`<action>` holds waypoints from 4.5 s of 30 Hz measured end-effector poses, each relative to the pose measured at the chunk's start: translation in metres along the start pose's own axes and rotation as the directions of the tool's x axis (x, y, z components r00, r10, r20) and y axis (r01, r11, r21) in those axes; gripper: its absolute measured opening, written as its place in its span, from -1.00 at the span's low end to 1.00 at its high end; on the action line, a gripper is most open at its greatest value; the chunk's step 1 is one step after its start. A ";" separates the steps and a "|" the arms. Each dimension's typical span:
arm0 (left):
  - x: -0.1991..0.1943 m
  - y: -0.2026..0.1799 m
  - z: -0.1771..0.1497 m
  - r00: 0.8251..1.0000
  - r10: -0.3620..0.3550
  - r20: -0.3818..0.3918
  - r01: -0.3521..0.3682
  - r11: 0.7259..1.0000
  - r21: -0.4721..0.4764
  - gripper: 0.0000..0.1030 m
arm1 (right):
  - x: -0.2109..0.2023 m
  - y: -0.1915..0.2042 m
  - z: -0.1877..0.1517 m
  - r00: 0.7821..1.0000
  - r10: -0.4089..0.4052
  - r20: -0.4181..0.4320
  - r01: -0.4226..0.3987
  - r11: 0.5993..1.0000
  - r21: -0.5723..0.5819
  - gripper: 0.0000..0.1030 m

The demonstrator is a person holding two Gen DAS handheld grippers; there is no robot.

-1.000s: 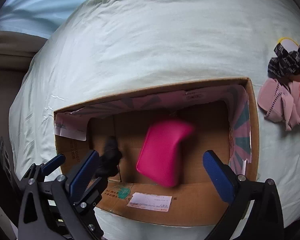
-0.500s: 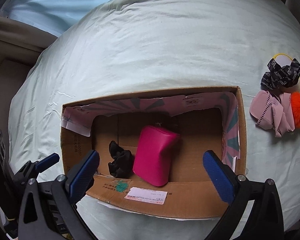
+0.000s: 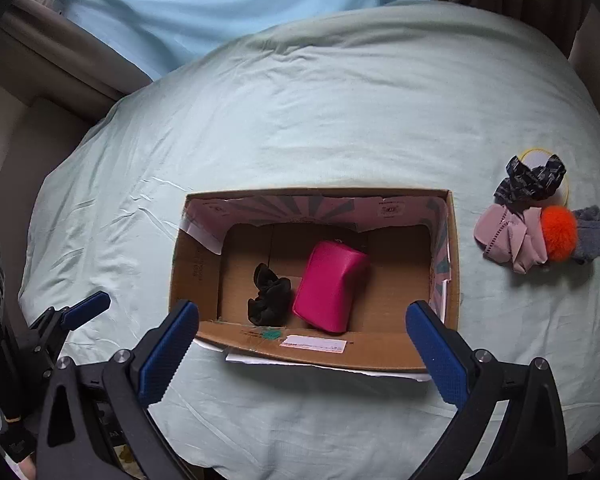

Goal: Organize soft objects
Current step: 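Lift both tools away from the box toward the remaining items, then grasp the orange pompom with the left tool while the right tool grasps the green wipes pack, then carry the orange pompom and green wipes pack into the box and release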

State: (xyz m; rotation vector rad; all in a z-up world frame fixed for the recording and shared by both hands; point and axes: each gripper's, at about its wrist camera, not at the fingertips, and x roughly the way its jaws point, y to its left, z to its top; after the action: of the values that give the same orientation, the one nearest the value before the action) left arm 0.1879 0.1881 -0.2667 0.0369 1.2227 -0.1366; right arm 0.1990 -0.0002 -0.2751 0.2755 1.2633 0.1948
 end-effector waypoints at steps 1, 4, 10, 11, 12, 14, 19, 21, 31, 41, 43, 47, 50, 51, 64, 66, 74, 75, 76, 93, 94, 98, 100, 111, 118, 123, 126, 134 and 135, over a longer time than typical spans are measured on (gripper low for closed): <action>-0.009 0.000 -0.001 1.000 0.001 0.018 -0.001 1.000 -0.004 0.99 | -0.010 0.003 -0.002 1.000 -0.006 0.019 0.006 1.000 -0.010 0.99; -0.040 -0.002 -0.005 0.997 0.007 0.076 -0.007 1.000 -0.008 0.99 | -0.041 0.012 -0.009 0.996 -0.025 0.080 0.029 0.999 -0.039 0.99; -0.104 -0.009 -0.009 0.982 -0.027 0.187 0.029 1.000 -0.010 0.99 | -0.115 0.018 -0.029 0.974 -0.065 0.217 0.081 0.994 -0.067 1.00; -0.113 -0.011 -0.010 0.979 -0.028 0.203 0.030 0.999 -0.010 0.99 | -0.127 0.017 -0.033 0.967 -0.075 0.242 0.094 0.993 -0.069 1.00; -0.123 -0.013 -0.011 0.974 -0.027 0.223 0.029 1.000 -0.007 0.99 | -0.138 0.017 -0.037 0.960 -0.087 0.266 0.109 0.991 -0.071 1.00; -0.139 -0.021 -0.014 0.967 -0.011 0.255 0.010 1.000 0.004 0.99 | -0.160 0.015 -0.045 0.946 -0.104 0.307 0.134 0.988 -0.076 1.00; -0.171 -0.043 -0.025 0.946 0.015 0.324 -0.024 0.999 0.023 0.99 | -0.204 -0.002 -0.068 0.907 -0.157 0.392 0.191 0.980 -0.048 1.00; -0.176 -0.055 -0.028 0.946 -0.011 0.325 0.000 0.999 0.032 0.99 | -0.214 -0.012 -0.075 0.894 -0.180 0.411 0.212 0.977 -0.033 1.00; -0.186 -0.152 -0.032 0.935 -0.082 0.345 0.061 0.996 0.071 0.99 | -0.264 -0.103 -0.103 0.857 -0.224 0.464 0.224 0.973 0.055 1.00; -0.159 -0.278 -0.014 0.936 -0.149 0.320 0.106 0.984 0.146 0.99 | -0.291 -0.232 -0.101 0.860 -0.267 0.434 0.233 0.964 0.130 1.00; -0.145 -0.302 -0.011 0.940 -0.146 0.309 0.100 0.982 0.161 0.99 | -0.292 -0.252 -0.101 0.861 -0.276 0.427 0.240 0.961 0.137 1.00; -0.115 -0.338 -0.004 0.942 -0.172 0.289 0.124 0.976 0.177 0.99 | -0.288 -0.298 -0.096 0.872 -0.292 0.393 0.255 0.956 0.145 1.00; -0.089 -0.364 0.003 0.948 -0.166 0.271 0.107 0.970 0.221 0.99 | -0.277 -0.326 -0.091 0.884 -0.305 0.354 0.274 0.952 0.136 1.00; -0.081 -0.371 0.005 0.951 -0.160 0.266 0.098 0.967 0.234 0.99 | -0.273 -0.334 -0.089 0.890 -0.303 0.341 0.274 0.953 0.131 1.00; 0.054 -0.438 0.019 0.989 -0.081 0.121 0.006 0.853 0.521 0.98 | -0.204 -0.414 -0.077 0.911 -0.331 0.247 0.298 0.941 0.163 1.00; 0.076 -0.445 0.020 0.994 -0.054 0.096 -0.009 0.829 0.560 0.97 | -0.188 -0.422 -0.075 0.910 -0.347 0.225 0.314 0.934 0.171 1.00; 0.147 -0.461 0.027 0.999 -0.005 0.034 -0.020 0.720 0.694 0.91 | -0.124 -0.451 -0.067 0.911 -0.389 0.134 0.366 0.915 0.170 1.00; 0.153 -0.462 0.028 1.000 -0.002 0.031 -0.021 0.710 0.704 0.91 | -0.116 -0.457 -0.066 0.912 -0.393 0.120 0.371 0.913 0.169 1.00; 0.162 -0.464 0.030 1.000 0.004 0.027 -0.022 0.695 0.719 0.90 | -0.109 -0.461 -0.065 0.912 -0.396 0.109 0.376 0.911 0.169 1.00; 0.249 -0.481 0.042 0.996 0.038 -0.082 0.046 0.567 0.822 0.13 | -0.007 -0.503 -0.051 0.925 -0.373 -0.067 0.379 0.917 0.128 0.63; 0.252 -0.481 0.042 0.995 0.040 -0.087 0.049 0.565 0.824 0.06 | -0.001 -0.505 -0.051 0.926 -0.367 -0.082 0.375 0.918 0.130 0.58; 0.258 -0.481 0.048 0.994 0.035 -0.101 0.063 0.574 0.817 -0.19 | 0.012 -0.510 -0.051 0.925 -0.359 -0.122 0.373 0.919 0.130 0.15; 0.261 -0.480 0.053 0.993 0.030 -0.112 0.073 0.587 0.806 -0.26 | 0.012 -0.510 -0.050 0.923 -0.365 -0.121 0.379 0.916 0.132 0.09; 0.244 -0.475 0.065 0.995 0.018 -0.101 0.067 0.631 0.773 -0.33 | 0.001 -0.505 -0.052 0.935 -0.341 -0.094 0.352 0.923 0.155 -0.30; 0.208 -0.482 0.063 0.997 0.010 -0.080 0.054 0.654 0.755 -0.33 | -0.027 -0.494 -0.046 0.944 -0.328 -0.046 0.331 0.931 0.157 -0.30; 0.177 -0.485 0.061 0.999 -0.006 -0.044 0.036 0.689 0.724 -0.33 | -0.055 -0.478 -0.050 0.947 -0.322 0.003 0.318 0.936 0.154 -0.30; 0.148 -0.482 0.063 1.000 -0.015 -0.003 0.013 0.712 0.702 -0.33 | -0.083 -0.469 -0.047 0.949 -0.314 0.033 0.307 0.941 0.145 -0.30; 0.062 -0.466 0.063 0.994 -0.052 0.093 -0.013 0.807 0.590 -0.33 | -0.147 -0.423 -0.038 0.947 -0.298 0.123 0.293 0.955 0.055 -0.30; 0.056 -0.464 0.062 0.993 -0.053 0.102 -0.015 0.817 0.576 -0.33 | -0.154 -0.417 -0.037 0.946 -0.297 0.133 0.294 0.955 0.042 -0.30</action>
State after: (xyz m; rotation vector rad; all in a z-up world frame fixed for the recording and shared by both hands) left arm 0.2065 -0.2832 -0.2772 0.5439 1.0287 -0.5212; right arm 0.1157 -0.4388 -0.2745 0.1130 1.1536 -0.0944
